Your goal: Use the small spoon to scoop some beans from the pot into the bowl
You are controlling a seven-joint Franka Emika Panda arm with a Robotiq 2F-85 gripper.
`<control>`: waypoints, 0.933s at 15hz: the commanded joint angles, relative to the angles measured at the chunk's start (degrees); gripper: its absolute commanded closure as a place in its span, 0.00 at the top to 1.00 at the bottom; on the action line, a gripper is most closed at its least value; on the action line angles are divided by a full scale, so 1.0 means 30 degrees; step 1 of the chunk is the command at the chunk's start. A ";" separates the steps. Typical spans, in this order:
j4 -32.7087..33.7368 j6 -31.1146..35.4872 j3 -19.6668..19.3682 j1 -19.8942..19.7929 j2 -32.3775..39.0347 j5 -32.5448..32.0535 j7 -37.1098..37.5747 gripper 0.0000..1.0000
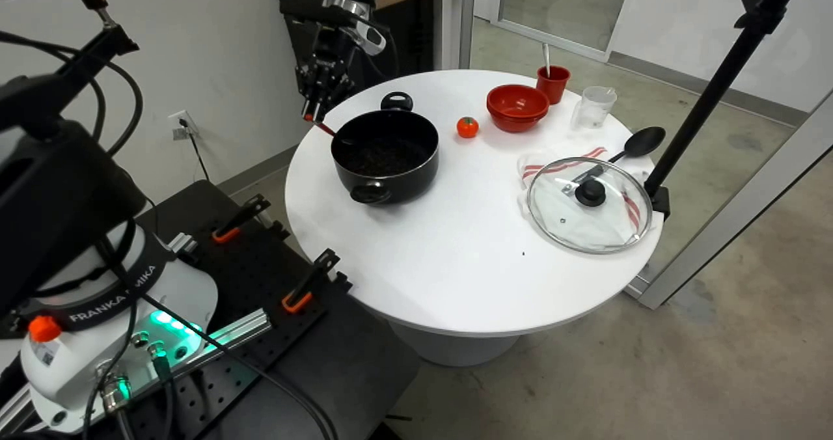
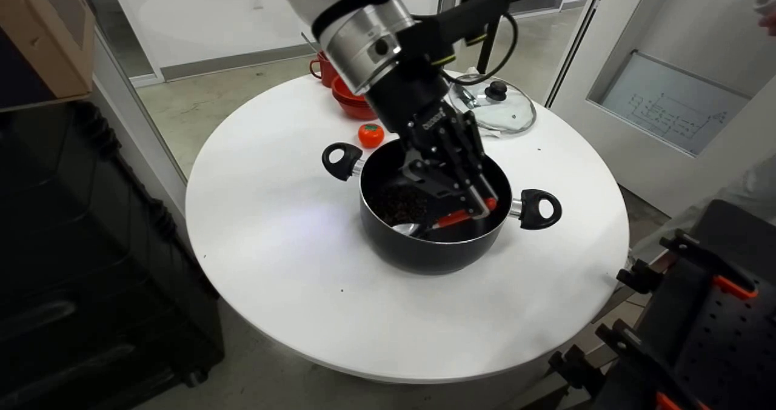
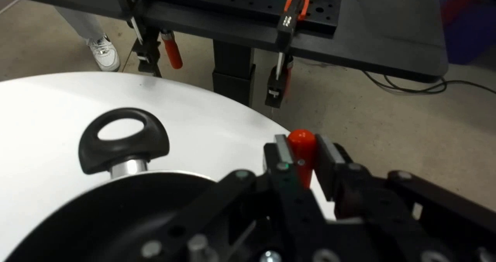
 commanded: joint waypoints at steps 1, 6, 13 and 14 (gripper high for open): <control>0.4706 -0.2633 -0.0069 0.1460 0.3153 0.0043 0.1373 0.05; 0.9492 -0.6634 -0.0581 0.3176 0.6289 -0.0741 0.3380 0.05; 1.5782 -1.0918 -0.0690 0.4123 0.9182 -0.2152 0.2252 0.05; 1.6630 -1.0807 -0.0704 0.4234 0.9380 -0.2541 0.1908 0.05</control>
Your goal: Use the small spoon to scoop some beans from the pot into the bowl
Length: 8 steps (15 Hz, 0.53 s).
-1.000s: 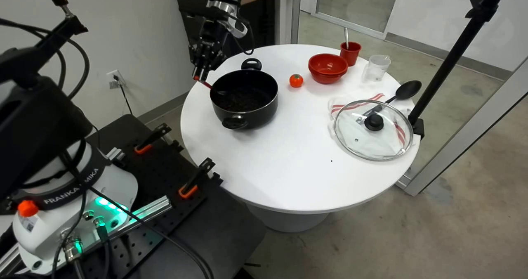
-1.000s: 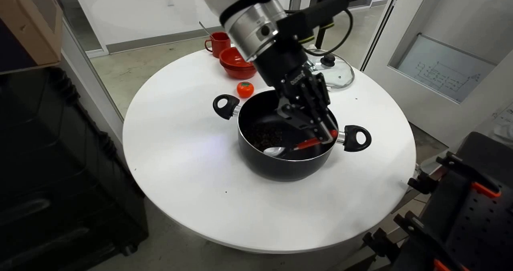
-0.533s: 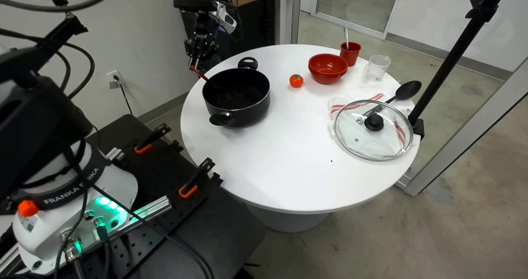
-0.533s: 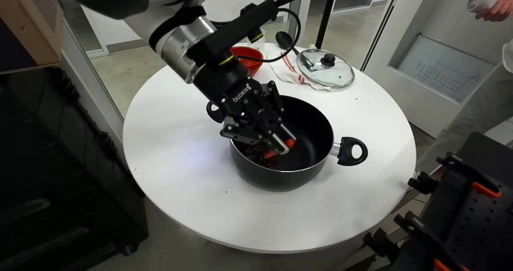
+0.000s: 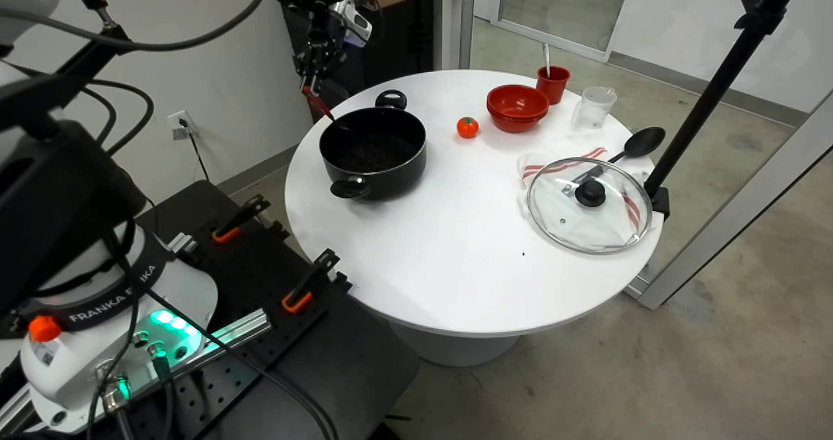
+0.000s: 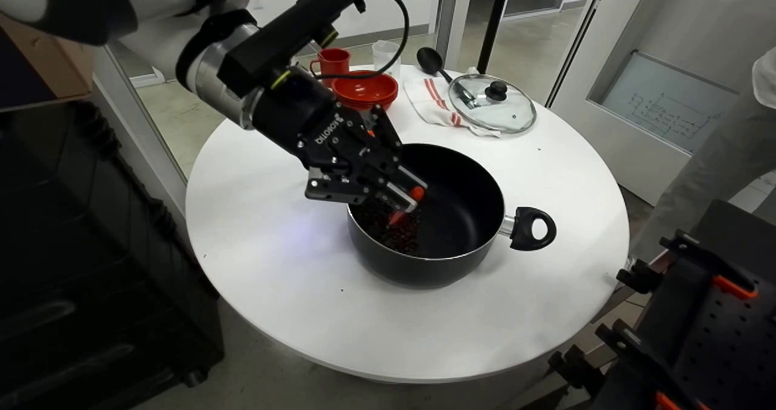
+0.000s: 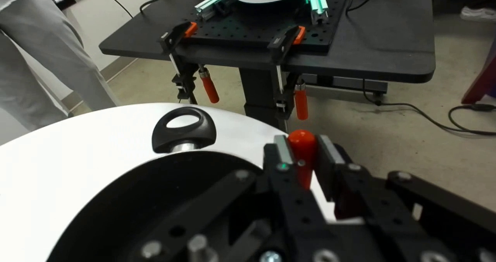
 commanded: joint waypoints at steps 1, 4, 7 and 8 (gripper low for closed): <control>0.4461 -0.0925 -0.0251 0.0617 0.1643 -0.1352 -0.1469 0.05; 0.6947 -0.0449 -0.0655 0.0873 0.2504 -0.3404 -0.3412 0.05; 0.8426 -0.0342 -0.1274 0.1053 0.3199 -0.5071 -0.5267 0.05; 0.8818 -0.0544 -0.1446 0.1047 0.3372 -0.5298 -0.5688 0.05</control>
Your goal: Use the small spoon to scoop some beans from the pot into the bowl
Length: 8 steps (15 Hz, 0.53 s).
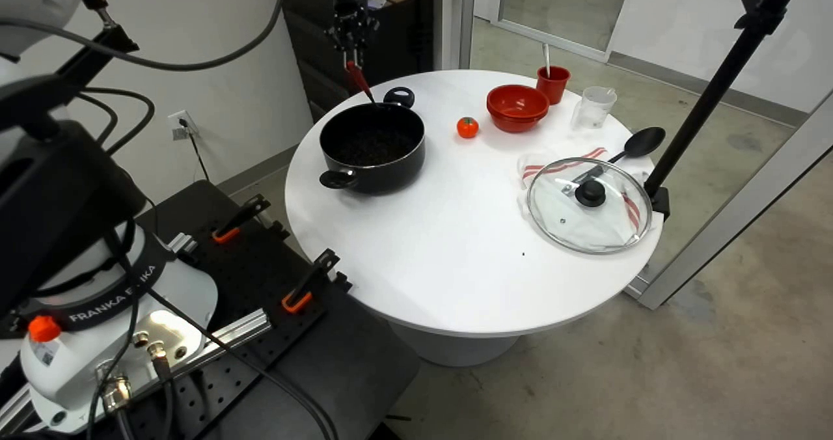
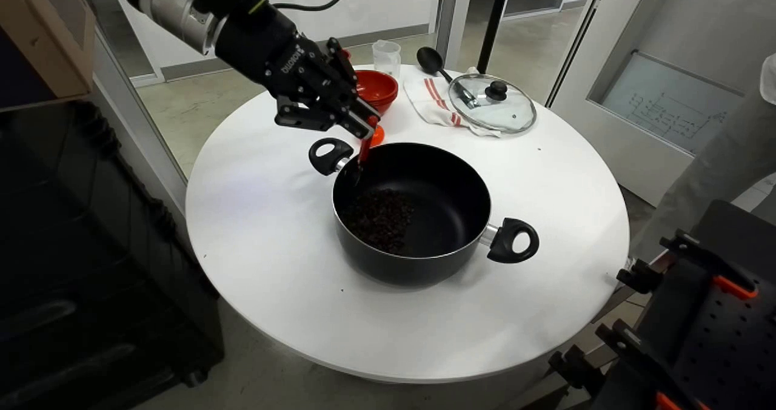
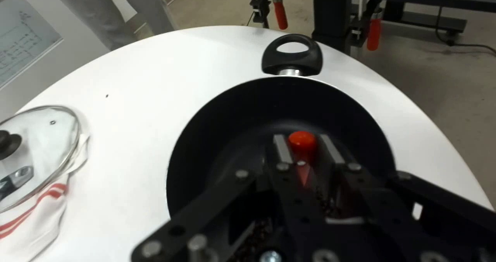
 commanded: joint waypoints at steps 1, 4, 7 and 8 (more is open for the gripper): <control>0.2952 -0.0849 -0.0896 0.0441 0.1568 -0.1251 -0.2139 0.05; 0.3370 -0.1992 -0.1426 0.0538 0.1707 -0.1879 -0.3380 0.05; 0.3771 -0.2929 -0.1886 0.0713 0.1920 -0.2854 -0.4729 0.05; 0.3469 -0.2893 -0.1919 0.0710 0.1780 -0.3257 -0.4987 0.05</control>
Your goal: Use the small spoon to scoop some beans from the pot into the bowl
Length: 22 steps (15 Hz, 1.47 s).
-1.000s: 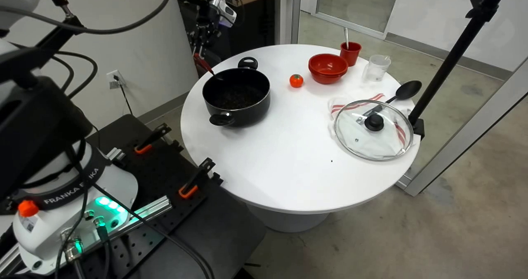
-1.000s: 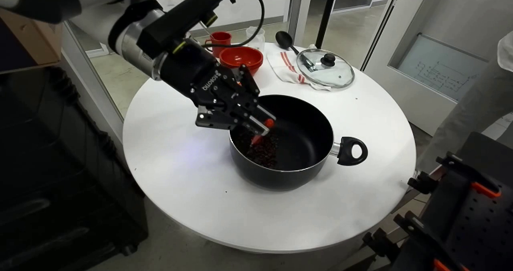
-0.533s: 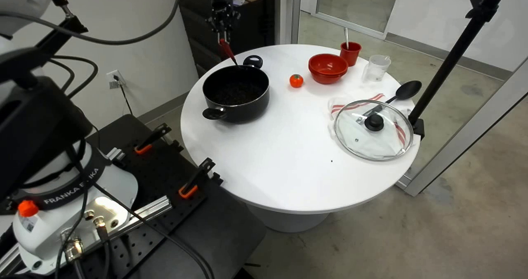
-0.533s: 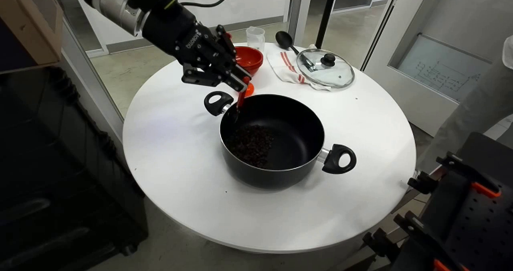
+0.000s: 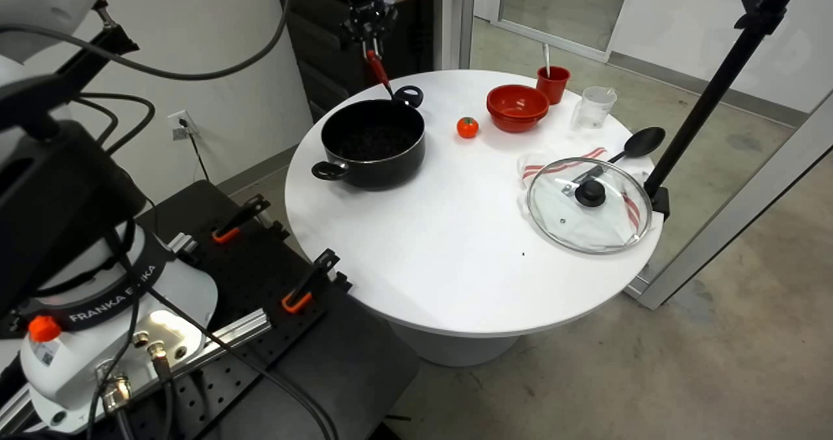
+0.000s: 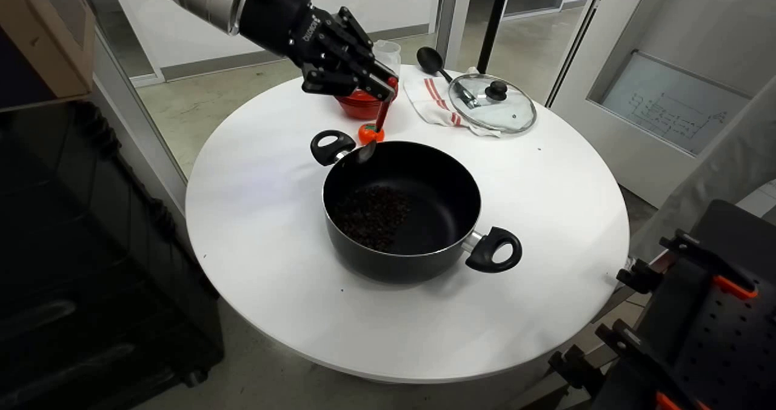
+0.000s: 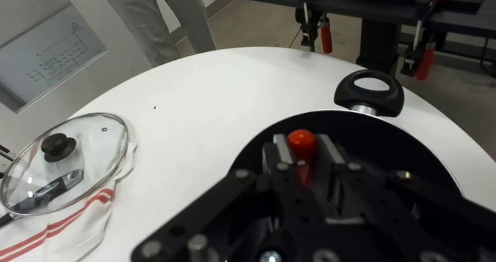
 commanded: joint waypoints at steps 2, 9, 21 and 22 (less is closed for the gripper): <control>0.0747 -0.0621 -0.0740 0.0501 0.0534 -0.1896 -0.2062 0.05; -0.0803 0.2357 -0.0054 0.0486 0.0349 -0.2013 -0.2744 0.05; -0.6815 0.4949 -0.0029 0.0330 -0.3296 -0.4305 -0.4339 0.05; -0.7643 0.5665 0.0180 0.0104 -0.3858 -0.4076 -0.4350 0.05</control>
